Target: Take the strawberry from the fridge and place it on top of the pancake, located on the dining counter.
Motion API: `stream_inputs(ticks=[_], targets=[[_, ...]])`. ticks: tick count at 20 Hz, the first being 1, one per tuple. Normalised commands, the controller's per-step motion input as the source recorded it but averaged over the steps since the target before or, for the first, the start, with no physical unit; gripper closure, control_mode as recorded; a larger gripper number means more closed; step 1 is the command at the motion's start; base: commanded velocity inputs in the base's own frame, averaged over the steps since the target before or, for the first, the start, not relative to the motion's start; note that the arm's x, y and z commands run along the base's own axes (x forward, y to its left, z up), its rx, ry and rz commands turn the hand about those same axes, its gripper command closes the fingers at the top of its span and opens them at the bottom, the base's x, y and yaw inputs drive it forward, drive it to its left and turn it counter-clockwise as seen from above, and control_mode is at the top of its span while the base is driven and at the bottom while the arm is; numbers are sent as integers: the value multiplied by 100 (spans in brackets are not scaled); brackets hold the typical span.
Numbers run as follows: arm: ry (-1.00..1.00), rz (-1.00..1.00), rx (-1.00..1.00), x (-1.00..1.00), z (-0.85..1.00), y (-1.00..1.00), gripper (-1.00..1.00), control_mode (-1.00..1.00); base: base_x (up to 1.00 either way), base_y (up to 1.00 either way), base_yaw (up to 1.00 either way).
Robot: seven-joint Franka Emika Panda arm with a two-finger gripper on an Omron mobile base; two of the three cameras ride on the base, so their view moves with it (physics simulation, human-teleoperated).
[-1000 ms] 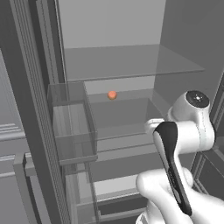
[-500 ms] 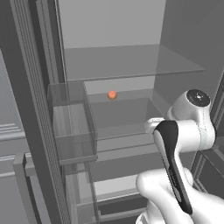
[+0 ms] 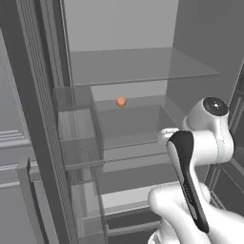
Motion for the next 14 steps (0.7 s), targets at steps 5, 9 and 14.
stream_inputs(ticks=[5, 9, 14], targets=[[0, 0, 0, 0, 0, 0, 100, 100, -68, 1, 2], [0, 0, 0, 0, 0, 0, 100, 100, -91, 0, 8], [0, 0, 0, 0, 0, 0, 100, 100, -74, -9, 27]])
